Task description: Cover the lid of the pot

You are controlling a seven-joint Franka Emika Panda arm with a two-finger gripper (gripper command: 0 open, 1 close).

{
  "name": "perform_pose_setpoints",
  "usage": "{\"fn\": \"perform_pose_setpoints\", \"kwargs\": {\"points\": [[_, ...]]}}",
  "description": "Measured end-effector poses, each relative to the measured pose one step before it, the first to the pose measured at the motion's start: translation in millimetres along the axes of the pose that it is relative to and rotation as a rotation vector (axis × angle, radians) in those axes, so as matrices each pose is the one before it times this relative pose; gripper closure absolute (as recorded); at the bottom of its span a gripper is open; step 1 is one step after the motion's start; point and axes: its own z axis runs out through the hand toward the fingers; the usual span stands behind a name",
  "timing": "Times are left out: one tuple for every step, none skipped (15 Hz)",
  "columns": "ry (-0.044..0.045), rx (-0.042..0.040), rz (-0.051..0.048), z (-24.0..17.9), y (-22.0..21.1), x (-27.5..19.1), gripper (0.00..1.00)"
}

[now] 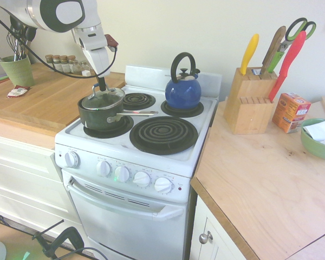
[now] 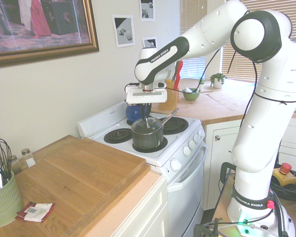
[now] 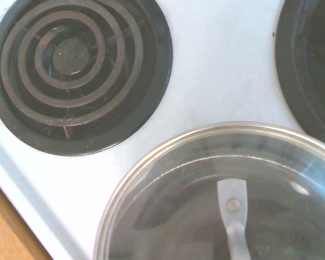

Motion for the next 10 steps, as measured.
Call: {"fn": "perform_pose_setpoints", "kwargs": {"points": [[0.00038,0.00639,-0.00332,-5.1,0.7,-1.86,1.0],[-0.00028,0.00345,-0.00355,-4.12,0.93,-2.08,1.0],[-0.00091,-0.0005,-0.00275,-1.27,1.6,-1.86,1.0],[-0.00137,-0.00475,-0.00074,1.86,1.72,-0.82,1.0],[-0.00187,-0.00794,-0.00005,3.69,2.1,-0.41,1.0],[-0.00082,-0.0041,0.00035,3.21,1.58,-0.19,1.0],[0.00023,-0.00061,0.00024,2.41,1.12,-0.07,1.0],[0.00044,0.00072,0.00007,1.14,0.37,0.0,1.0],[0.00077,0.00221,0.00005,0.4,-0.4,0.13,1.0],[0.00054,0.0015,0.00005,0.29,-0.32,0.11,1.0]]}}
